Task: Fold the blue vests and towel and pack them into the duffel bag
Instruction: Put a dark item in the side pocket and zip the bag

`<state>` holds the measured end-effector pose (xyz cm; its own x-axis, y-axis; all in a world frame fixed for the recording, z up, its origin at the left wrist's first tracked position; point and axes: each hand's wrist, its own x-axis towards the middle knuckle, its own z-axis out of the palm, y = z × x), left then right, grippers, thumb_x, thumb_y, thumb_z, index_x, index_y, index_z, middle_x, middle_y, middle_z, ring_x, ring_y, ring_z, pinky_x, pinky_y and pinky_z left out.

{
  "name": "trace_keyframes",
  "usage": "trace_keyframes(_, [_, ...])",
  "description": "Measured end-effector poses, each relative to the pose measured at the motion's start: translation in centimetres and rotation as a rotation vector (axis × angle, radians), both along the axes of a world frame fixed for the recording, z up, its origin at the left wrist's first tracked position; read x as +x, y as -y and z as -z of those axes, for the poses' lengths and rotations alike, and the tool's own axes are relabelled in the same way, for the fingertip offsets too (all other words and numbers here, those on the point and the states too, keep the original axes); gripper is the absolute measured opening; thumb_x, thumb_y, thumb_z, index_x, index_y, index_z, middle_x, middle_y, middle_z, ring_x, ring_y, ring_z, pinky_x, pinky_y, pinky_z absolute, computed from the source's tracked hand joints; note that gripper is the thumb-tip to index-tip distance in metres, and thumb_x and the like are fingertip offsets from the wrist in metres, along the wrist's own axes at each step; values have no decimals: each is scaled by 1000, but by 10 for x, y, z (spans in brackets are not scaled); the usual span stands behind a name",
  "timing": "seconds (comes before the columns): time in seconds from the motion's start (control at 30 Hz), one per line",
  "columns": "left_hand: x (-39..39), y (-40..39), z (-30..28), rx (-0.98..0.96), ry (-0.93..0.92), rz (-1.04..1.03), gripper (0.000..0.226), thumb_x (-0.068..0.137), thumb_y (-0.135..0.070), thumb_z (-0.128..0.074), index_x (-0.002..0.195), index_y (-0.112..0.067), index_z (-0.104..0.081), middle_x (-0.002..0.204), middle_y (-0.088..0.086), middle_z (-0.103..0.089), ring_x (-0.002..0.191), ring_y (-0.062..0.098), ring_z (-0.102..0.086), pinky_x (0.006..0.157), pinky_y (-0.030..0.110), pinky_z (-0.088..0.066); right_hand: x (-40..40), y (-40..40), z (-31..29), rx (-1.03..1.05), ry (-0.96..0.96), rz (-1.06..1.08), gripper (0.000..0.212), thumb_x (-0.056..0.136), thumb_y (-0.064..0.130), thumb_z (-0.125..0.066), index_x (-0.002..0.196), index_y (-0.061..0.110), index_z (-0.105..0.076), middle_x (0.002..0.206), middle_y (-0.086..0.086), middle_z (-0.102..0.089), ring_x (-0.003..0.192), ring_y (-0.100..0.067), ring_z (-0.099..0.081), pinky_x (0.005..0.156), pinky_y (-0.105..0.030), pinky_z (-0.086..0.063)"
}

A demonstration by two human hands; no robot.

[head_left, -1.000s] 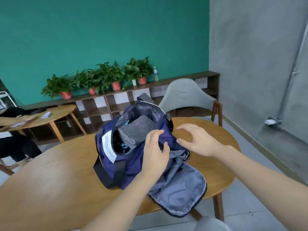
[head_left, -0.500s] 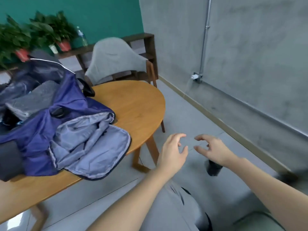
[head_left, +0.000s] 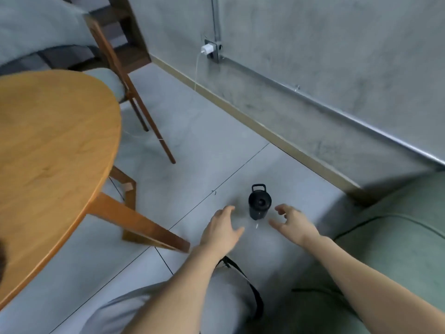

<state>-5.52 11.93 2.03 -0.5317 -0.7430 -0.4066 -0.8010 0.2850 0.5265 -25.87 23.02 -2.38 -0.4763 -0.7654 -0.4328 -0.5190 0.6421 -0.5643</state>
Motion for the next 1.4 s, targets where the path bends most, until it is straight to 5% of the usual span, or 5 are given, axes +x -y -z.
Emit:
trace_keyframes(0.43, [-73, 61, 82, 82, 18, 26, 67, 94, -33, -67, 152, -22, -35, 146, 6, -46, 134, 27, -46, 106, 40, -43, -27, 83, 101, 39, 5, 44, 87, 73, 46, -82, 146, 37, -35, 150, -2, -32, 133, -31, -43, 101, -47, -47])
trace_keyframes(0.87, [-61, 74, 105, 98, 65, 88, 66, 93, -31, -67, 150, -22, -36, 145, 6, -45, 132, 29, -47, 104, 41, -44, -21, 98, 124, 108, -159, -35, 83, 69, 44, -82, 139, 29, -40, 139, -4, -47, 123, -32, -52, 90, -43, -51])
trace_keyframes(1.2, [-33, 67, 22, 28, -20, 78, 66, 93, -27, -66, 151, -29, -34, 149, 0, -42, 133, 24, -46, 106, 43, -44, 10, 68, 24, -102, -151, -31, 84, 63, 56, -80, 135, 41, -39, 135, 5, -51, 114, -26, -60, 85, -39, -53])
trace_keyframes(1.4, [2, 38, -65, -51, -301, -38, 63, 89, -29, -73, 144, -34, -44, 126, -11, -51, 109, 9, -54, 95, 27, -48, 31, 47, -81, -342, -141, -61, 80, 67, 47, -80, 133, 48, -36, 131, 14, -47, 106, -18, -60, 81, -33, -49])
